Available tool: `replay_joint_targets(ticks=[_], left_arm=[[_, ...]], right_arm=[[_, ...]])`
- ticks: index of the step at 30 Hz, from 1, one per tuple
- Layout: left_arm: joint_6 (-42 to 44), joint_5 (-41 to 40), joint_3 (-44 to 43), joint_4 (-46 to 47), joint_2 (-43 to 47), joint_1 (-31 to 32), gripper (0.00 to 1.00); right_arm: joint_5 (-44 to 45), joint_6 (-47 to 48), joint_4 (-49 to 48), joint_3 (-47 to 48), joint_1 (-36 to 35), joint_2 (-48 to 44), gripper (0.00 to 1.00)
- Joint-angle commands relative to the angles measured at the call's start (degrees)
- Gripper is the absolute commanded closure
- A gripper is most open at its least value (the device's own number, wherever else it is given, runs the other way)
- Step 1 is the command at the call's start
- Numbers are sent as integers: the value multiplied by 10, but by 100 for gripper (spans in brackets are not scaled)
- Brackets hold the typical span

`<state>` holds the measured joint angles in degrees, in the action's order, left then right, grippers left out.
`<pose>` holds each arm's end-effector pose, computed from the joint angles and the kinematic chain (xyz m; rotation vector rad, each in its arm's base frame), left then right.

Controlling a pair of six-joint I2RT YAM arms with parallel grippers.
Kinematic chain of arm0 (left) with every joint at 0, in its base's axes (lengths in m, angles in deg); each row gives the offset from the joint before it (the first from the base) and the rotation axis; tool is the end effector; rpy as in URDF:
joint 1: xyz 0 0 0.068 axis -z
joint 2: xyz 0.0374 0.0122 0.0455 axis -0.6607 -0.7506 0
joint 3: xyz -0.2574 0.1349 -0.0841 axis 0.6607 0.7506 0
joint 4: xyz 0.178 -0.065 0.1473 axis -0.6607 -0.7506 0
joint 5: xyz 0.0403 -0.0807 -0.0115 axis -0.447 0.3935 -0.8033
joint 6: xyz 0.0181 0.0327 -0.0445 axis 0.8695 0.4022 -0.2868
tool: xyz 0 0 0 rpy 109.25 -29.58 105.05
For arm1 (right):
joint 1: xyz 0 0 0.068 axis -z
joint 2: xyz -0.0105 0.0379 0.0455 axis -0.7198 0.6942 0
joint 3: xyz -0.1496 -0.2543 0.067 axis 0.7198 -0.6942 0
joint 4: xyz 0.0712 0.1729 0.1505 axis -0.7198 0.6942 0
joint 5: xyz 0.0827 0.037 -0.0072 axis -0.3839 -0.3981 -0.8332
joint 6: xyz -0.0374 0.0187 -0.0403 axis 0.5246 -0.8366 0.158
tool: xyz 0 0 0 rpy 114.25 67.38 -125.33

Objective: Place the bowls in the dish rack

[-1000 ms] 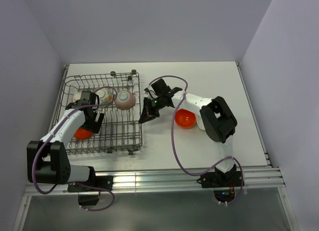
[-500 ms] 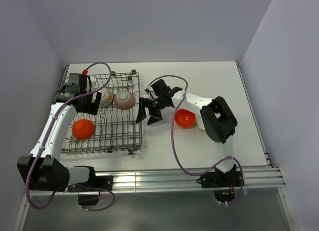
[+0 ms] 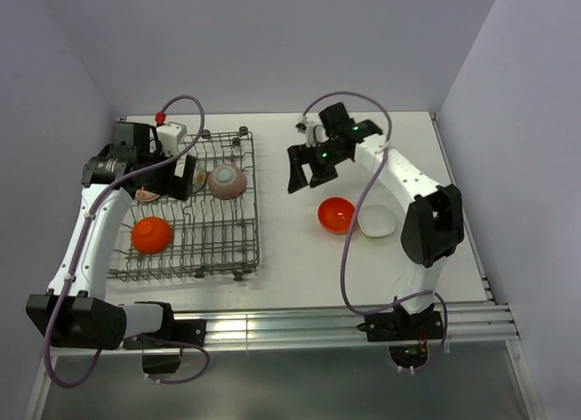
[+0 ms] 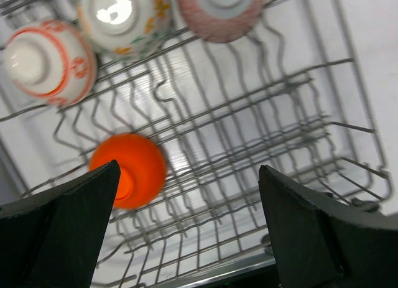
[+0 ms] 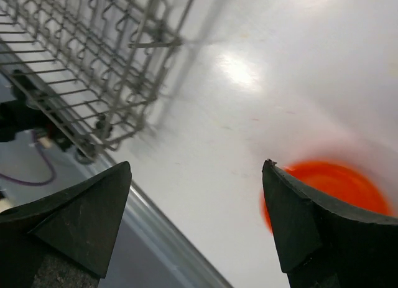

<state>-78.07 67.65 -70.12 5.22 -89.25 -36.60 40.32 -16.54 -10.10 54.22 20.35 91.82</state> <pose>0.2196 -0.0230 0.3871 0.3617 2.4196 -0.0978 0.3311 0.1844 0.3160 -0.6794 2.5742 0.9410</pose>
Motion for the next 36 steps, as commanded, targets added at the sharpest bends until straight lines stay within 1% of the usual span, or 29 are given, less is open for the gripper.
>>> replay_joint_targets(ticks=[1, 2, 6, 7, 8, 11, 16, 24, 25, 27, 28, 30, 31, 33, 34, 36], left_arm=[[15, 124, -22, -6, 32, 3, 1], [11, 134, -16, 6, 40, 3, 1], [11, 191, -9, 17, 47, 3, 1], [4, 206, -8, 20, 47, 3, 0], [-2, 207, -3, 22, 47, 3, 1], [-15, 210, 5, 29, 44, 3, 4], [-18, 223, 12, 31, 46, 3, 5], [-18, 227, 23, 32, 53, 3, 5], [-22, 227, 26, 34, 53, 2, 6], [-30, 224, 39, 47, 59, 3, 8], [-39, 220, 46, 54, 61, 3, 9], [-49, 220, 67, 72, 69, 3, 11], [-58, 222, 73, 77, 71, 3, 11], [-64, 226, 85, 86, 74, 3, 12], [-69, 227, 89, 88, 74, 3, 12], [-76, 227, 90, 94, 74, 3, 12]], right_arm=[[59, 159, 130, 58, 46, -26, 7], [95, 201, 146, 78, 52, -15, 8], [167, 282, 172, 74, 72, 1, 11], [177, 291, 175, 66, 80, 3, 12], [182, 311, 177, 63, 84, 12, 15], [177, 340, 177, 46, 96, 23, 18], [184, 350, 144, 8, 97, 40, 21], [188, 350, 87, -54, 97, 74, 35], [186, 349, 77, -65, 97, 74, 40], [180, 342, 67, -76, 97, 72, 46], [177, 340, 60, -83, 96, 70, 53], [167, 333, 55, -87, 96, 69, 58], [165, 331, 54, -90, 96, 69, 63], [162, 326, 49, -95, 96, 67, 67], [160, 325, 42, -101, 96, 66, 77], [160, 316, 39, -103, 96, 63, 91]])
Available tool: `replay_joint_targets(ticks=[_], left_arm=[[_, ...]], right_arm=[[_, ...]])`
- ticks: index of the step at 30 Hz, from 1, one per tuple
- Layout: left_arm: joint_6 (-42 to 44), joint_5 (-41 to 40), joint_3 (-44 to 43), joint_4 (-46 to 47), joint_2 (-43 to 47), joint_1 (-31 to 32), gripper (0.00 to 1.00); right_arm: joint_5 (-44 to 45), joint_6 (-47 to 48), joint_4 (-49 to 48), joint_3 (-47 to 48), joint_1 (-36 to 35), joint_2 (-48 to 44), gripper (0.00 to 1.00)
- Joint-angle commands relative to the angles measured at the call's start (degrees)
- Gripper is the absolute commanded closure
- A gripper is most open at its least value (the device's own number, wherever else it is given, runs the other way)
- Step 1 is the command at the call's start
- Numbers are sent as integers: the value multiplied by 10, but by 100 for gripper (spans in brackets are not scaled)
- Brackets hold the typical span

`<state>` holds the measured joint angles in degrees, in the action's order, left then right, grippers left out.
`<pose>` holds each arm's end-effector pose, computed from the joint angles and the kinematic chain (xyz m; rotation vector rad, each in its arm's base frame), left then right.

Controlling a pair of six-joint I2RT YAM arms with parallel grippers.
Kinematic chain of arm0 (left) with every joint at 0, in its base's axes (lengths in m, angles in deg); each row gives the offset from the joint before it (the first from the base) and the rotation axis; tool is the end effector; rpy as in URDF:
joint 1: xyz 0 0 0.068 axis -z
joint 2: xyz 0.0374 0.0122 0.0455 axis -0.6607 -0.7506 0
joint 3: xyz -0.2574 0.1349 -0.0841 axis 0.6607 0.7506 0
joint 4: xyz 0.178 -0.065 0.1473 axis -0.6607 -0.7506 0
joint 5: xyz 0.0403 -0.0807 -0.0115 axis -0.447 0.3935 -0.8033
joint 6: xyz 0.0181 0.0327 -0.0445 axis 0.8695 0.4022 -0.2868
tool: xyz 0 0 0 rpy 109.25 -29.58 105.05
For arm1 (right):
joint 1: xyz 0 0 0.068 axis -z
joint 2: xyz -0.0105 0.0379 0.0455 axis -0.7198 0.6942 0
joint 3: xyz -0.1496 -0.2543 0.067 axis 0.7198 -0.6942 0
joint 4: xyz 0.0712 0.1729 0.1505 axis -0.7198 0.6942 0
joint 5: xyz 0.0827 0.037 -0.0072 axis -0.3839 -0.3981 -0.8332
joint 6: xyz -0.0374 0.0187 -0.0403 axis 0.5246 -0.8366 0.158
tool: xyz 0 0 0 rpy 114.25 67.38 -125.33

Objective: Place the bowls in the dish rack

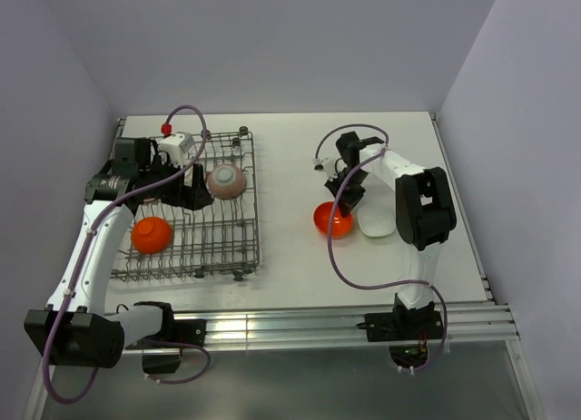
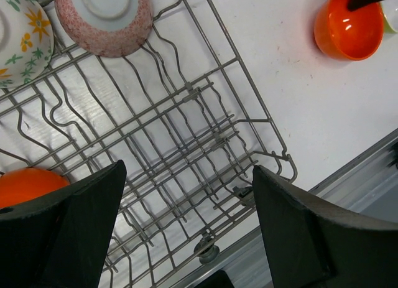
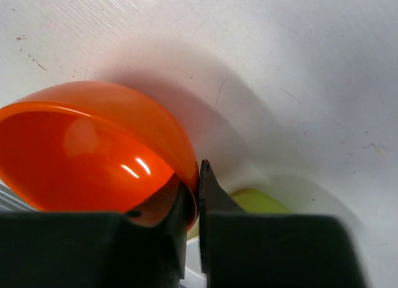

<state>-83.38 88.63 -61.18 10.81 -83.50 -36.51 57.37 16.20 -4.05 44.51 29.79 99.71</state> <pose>0.1956 -0.0359 0.3712 0.4135 2.3269 -0.5758 0.3498 0.1139 0.2146 -1.1427 2.7688 0.4057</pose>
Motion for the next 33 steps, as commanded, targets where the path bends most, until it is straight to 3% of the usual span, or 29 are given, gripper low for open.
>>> replay_joint_targets(ticks=[1, 7, 14, 19, 23, 33], left_arm=[[-29, 18, 0, 41, 17, 2, 12], [-104, 18, -11, 75, 14, 1, 8], [-146, 96, -89, 81, -26, -2, 1], [-197, 189, -121, 126, -30, -4, 1], [-245, 241, -110, 193, -19, -4, 0], [-359, 240, -34, 339, -24, 15, 3]], right_arm=[[-10, -17, -25, -5, 2, -19, 100], [-93, -103, -74, 17, 6, -105, 100], [-200, -235, -128, 104, 5, -176, 100], [-215, -316, -169, 177, 2, -179, 100], [-219, -377, -228, 174, -4, -185, 100], [-196, -412, -262, 155, -102, -189, 100]])
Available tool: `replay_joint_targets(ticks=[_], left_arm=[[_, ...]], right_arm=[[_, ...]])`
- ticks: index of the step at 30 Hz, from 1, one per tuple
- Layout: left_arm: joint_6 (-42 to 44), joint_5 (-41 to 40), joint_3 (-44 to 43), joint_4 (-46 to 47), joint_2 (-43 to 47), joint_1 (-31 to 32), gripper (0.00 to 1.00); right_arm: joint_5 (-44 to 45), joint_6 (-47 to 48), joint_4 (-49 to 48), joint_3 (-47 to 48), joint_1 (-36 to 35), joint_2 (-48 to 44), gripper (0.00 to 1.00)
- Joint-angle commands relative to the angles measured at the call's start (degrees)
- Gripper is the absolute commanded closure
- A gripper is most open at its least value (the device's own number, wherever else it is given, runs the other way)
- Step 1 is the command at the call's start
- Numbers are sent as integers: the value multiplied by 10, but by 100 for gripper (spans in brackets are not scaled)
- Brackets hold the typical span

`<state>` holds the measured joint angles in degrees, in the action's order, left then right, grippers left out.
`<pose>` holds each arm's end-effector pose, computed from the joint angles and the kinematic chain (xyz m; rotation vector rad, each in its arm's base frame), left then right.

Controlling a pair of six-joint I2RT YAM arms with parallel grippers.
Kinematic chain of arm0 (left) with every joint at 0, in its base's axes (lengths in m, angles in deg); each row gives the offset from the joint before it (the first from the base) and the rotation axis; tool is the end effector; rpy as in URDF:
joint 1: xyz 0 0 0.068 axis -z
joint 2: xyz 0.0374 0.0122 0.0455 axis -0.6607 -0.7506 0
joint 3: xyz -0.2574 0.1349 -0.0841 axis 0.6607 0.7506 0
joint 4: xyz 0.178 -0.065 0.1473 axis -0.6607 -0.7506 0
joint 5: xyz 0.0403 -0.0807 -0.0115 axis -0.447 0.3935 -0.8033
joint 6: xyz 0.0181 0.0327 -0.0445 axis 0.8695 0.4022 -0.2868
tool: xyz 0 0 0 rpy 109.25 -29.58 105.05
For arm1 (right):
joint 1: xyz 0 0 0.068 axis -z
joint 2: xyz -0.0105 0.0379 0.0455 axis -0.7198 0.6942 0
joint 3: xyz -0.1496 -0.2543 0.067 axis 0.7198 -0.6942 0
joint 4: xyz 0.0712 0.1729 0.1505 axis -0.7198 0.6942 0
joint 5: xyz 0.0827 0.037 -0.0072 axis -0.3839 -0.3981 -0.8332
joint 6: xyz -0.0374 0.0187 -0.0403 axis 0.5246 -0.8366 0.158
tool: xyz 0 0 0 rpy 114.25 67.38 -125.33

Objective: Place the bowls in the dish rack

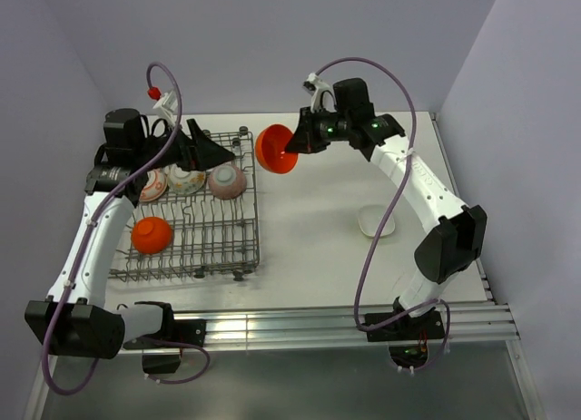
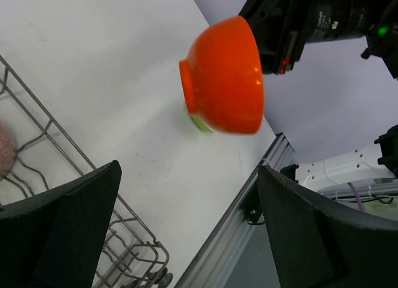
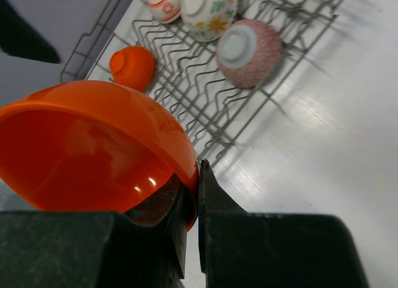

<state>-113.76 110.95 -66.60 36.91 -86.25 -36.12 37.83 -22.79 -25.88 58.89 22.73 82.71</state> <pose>0.2248 -0.0526 0.4358 0.2706 1.9389 -1.1832 0.3227 0.1654 0.4176 -0.6081 2.0836 1.0087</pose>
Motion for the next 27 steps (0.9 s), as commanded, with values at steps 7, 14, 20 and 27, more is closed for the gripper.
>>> replay_joint_targets(ticks=[7, 14, 20, 27], left_arm=[[-72, 10, 40, 103, -7, 45, 1], [-69, 2, 87, 85, -2, 60, 1], [-115, 41, 130, 132, 13, 61, 3], [-145, 46, 152, 166, 27, 62, 11]], right_arm=[[33, -25, -28, 41, -88, 2, 100], [45, -20, -27, 45, -120, 5, 100], [44, -20, -19, 67, -126, 16, 100], [23, -25, -23, 58, -142, 20, 100]])
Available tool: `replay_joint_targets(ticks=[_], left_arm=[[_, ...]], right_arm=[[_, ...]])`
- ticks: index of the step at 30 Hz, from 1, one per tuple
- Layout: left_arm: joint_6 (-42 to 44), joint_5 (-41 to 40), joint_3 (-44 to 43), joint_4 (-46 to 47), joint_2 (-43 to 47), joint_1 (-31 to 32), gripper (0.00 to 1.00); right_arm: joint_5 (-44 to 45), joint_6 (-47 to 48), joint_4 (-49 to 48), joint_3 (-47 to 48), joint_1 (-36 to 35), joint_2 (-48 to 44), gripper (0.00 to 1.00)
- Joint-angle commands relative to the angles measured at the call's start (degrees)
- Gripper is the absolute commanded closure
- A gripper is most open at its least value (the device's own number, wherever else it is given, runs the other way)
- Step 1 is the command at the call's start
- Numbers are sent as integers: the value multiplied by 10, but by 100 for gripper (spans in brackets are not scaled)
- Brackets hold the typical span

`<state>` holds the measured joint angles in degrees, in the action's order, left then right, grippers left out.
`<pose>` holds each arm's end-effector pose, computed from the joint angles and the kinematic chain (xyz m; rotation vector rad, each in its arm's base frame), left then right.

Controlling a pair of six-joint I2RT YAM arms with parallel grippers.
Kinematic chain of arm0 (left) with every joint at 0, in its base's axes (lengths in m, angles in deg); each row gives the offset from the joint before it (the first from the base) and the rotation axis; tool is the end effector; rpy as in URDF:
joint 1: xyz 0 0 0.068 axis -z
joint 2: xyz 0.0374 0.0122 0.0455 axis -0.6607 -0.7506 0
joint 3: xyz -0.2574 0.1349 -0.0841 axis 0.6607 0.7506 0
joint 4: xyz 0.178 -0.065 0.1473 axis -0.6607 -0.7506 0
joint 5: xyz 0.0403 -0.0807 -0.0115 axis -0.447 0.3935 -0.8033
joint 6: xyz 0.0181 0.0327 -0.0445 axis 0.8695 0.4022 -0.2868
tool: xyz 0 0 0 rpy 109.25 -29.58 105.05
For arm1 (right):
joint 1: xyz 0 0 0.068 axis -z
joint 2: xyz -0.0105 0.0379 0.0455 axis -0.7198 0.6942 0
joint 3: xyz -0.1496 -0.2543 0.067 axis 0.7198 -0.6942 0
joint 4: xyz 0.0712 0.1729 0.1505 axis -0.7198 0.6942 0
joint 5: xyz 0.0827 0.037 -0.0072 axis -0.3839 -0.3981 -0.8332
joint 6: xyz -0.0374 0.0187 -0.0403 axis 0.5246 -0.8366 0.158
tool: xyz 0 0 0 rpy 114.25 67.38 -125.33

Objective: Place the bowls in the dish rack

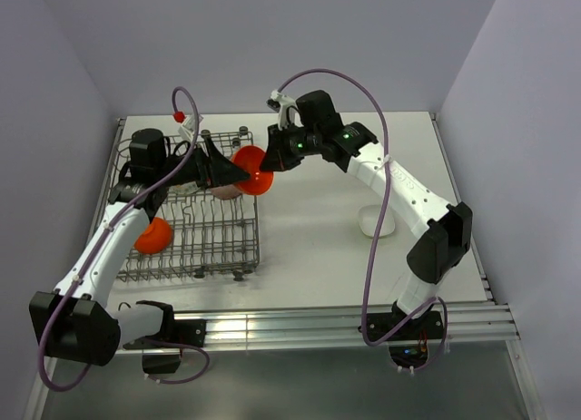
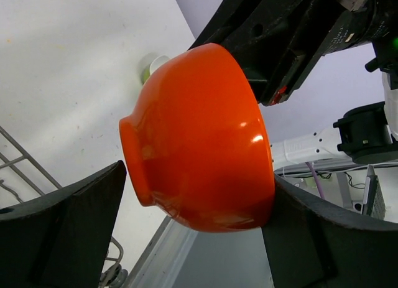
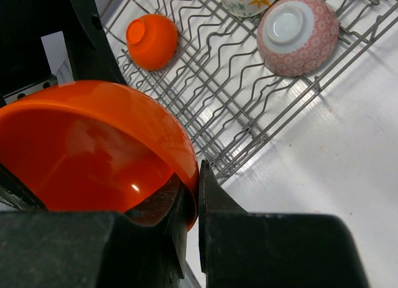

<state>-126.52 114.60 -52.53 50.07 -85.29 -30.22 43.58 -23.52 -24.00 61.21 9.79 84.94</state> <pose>0.2236 -0.0782 0.3838 0.2116 2.0264 -1.4477 0.2887 0.2373 0.4125 -0.7834 2.1101 1.0317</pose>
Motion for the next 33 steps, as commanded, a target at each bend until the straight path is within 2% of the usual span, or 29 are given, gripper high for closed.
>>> replay_joint_targets(ticks=[1, 5, 8, 11, 12, 13, 15, 16, 18, 20, 25, 29, 33], left_arm=[[-17, 7, 11, 34, 16, 3, 12], [-22, 0, 16, 41, 22, 3, 20], [-23, 3, 22, 39, 29, 3, 34], [-19, 5, 29, 35, 36, 2, 71], [-19, 1, 31, 34, 38, 2, 97], [-17, -3, 34, 31, 41, 2, 100], [-18, -12, 36, 27, 51, -6, 100], [-26, -13, 43, 28, 56, -12, 100], [-12, -17, 42, 0, 67, -44, 100], [12, -21, 28, -43, 66, -80, 100], [128, -36, -13, -176, 56, -139, 100], [194, -48, -35, -239, 44, -182, 100], [315, -78, -86, -328, 10, -199, 100]], right_arm=[[-37, -18, -42, 32, -15, -1, 100], [-37, -22, -45, 31, -23, 3, 100], [-40, -24, -42, 32, -23, 8, 100], [-42, -26, -43, 29, -23, 9, 100], [-40, -26, -43, 28, -23, 10, 100], [-38, -28, -43, 26, -23, 9, 89], [-37, -32, -44, 23, -23, 9, 82], [-34, -34, -44, 18, -23, 6, 63], [-33, -40, -47, 4, -21, -3, 50], [-35, -49, -53, -10, -15, -10, 42], [-64, -74, -82, -76, 1, -32, 37], [-65, -95, -98, -122, 1, -27, 35], [-55, -124, -110, -164, 1, -4, 35]])
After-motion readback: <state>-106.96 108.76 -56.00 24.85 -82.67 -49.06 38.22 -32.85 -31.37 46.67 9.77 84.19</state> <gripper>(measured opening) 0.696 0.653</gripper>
